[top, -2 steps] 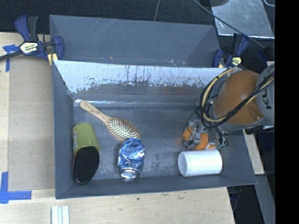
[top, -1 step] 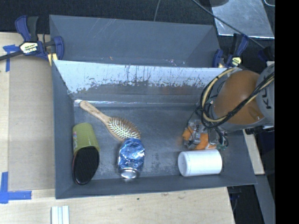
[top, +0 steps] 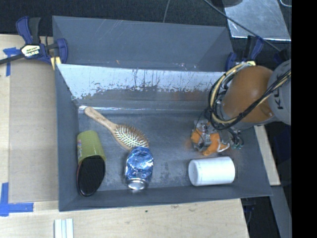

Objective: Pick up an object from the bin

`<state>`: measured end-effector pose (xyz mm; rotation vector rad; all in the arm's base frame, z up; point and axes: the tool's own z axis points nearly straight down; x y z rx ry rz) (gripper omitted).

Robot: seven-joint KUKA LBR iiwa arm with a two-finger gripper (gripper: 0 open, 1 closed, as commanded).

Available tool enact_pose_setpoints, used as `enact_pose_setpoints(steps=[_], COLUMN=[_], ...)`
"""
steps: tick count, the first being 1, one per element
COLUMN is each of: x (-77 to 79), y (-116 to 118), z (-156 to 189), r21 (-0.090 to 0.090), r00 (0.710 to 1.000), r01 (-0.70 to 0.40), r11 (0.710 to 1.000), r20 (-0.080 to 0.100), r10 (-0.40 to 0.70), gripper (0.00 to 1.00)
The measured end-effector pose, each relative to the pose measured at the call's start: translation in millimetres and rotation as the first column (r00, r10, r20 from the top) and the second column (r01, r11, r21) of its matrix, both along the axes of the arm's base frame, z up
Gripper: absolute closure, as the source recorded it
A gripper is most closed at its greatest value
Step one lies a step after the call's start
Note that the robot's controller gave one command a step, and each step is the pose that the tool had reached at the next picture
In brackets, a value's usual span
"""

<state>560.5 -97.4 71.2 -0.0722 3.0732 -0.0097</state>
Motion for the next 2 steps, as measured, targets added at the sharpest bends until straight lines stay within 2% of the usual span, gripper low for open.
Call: enact_pose_setpoints(steps=[2], x=[-0.1], y=[-0.1], z=[0.0], r21=[0.001], r00=[1.000], r01=[0.002], r11=[1.000], r20=[0.000], r10=[-0.002], gripper=[1.00])
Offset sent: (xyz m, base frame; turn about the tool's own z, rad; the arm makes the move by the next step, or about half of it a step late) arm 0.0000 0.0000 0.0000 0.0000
